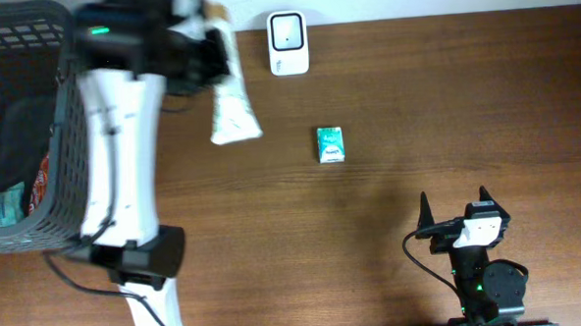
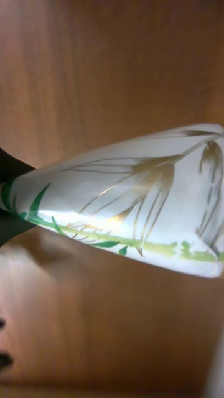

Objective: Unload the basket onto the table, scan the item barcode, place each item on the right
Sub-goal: 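Place the white tube beside the tissue pack with left gripper, then reach into the basket and grasp the red snack bar, then place the red snack bar left of the white tube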

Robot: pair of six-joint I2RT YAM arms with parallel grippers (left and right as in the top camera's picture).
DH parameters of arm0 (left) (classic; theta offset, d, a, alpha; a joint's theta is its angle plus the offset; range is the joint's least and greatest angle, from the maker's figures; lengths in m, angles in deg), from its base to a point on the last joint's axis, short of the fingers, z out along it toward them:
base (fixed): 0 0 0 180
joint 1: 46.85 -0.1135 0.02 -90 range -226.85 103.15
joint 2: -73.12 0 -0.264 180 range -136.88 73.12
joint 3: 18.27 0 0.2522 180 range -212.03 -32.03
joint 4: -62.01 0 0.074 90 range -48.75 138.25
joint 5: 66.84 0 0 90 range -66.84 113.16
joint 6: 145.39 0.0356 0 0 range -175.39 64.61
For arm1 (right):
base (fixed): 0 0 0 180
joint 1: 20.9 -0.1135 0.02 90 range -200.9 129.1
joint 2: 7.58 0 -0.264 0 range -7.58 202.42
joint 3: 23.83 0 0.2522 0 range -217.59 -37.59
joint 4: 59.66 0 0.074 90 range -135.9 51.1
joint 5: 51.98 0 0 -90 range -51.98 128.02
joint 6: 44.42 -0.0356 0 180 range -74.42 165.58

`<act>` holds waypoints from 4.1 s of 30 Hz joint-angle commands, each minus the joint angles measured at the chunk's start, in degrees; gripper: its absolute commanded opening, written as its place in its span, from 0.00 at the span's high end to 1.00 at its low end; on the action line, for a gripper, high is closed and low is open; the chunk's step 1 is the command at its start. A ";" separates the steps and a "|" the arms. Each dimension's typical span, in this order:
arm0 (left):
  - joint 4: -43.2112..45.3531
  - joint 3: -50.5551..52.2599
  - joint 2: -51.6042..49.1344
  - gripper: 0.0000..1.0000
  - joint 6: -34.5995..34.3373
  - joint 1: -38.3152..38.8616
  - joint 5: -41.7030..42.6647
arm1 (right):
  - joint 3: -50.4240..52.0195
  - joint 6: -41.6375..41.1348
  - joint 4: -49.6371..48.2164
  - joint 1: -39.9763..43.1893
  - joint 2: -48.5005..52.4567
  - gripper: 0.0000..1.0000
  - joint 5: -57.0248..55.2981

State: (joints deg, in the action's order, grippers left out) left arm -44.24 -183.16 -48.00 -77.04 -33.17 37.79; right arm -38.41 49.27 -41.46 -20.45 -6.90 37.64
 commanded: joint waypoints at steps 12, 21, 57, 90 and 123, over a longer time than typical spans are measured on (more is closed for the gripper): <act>43.28 51.32 -1.27 1.00 -10.69 14.34 -11.96 | 0.50 0.39 0.17 0.33 -0.33 0.01 -0.31; 44.44 46.40 -1.16 0.25 0.79 16.74 -10.45 | 0.50 0.39 0.17 0.33 -0.33 0.01 -0.31; 35.01 46.01 0.11 0.34 36.15 -46.75 -15.26 | 0.50 0.39 0.15 0.33 -0.33 0.01 -0.31; 37.99 57.81 2.40 1.00 40.59 -46.86 -17.07 | 0.50 0.39 0.17 0.33 -0.33 0.01 -0.31; 26.58 48.19 13.07 1.00 -15.87 1.46 -4.94 | 0.50 0.39 0.15 0.33 -0.33 0.01 -0.28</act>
State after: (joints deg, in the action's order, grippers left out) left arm -17.90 -139.36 -30.41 -86.50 -36.30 41.73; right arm -38.41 49.29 -41.43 -20.45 -6.90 37.64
